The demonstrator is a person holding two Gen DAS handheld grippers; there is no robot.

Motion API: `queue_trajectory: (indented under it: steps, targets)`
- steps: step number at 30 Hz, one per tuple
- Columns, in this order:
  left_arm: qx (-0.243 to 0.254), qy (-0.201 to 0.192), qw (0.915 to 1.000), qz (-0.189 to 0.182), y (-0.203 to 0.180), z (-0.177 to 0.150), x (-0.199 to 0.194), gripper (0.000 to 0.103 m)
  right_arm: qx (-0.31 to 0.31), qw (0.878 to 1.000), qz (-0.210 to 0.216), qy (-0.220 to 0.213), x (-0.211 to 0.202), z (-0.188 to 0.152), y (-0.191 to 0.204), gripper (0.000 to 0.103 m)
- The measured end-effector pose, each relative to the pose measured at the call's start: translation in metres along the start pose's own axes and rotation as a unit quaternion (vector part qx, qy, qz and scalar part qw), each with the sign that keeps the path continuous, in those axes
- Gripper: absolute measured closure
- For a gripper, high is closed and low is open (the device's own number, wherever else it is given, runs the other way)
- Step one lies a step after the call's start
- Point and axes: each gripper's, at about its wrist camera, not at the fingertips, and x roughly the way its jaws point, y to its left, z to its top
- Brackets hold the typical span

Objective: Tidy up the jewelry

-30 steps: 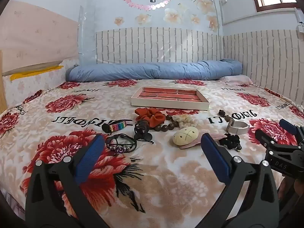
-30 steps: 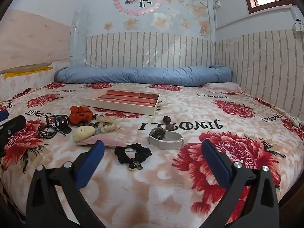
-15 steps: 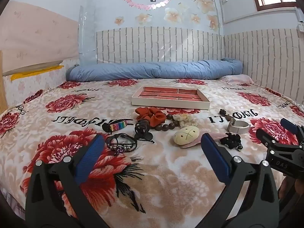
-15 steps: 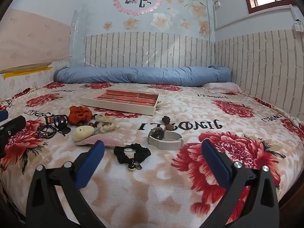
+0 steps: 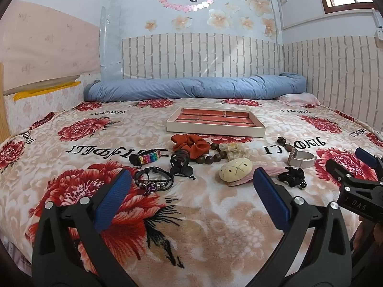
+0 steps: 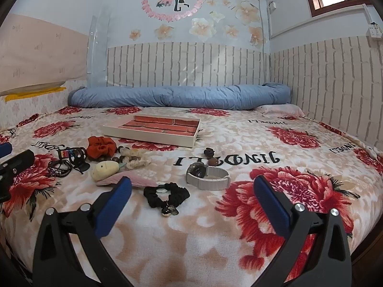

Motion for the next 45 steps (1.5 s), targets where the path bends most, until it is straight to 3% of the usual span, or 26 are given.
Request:
queue_trajectory:
  steps: [45]
  targets:
    - [0.003,0.001,1.0,0.003,0.003,0.0006,0.0011,0.005,0.004,1.0,0.001,-0.004,-0.0052,0.0034,-0.0013,0.004]
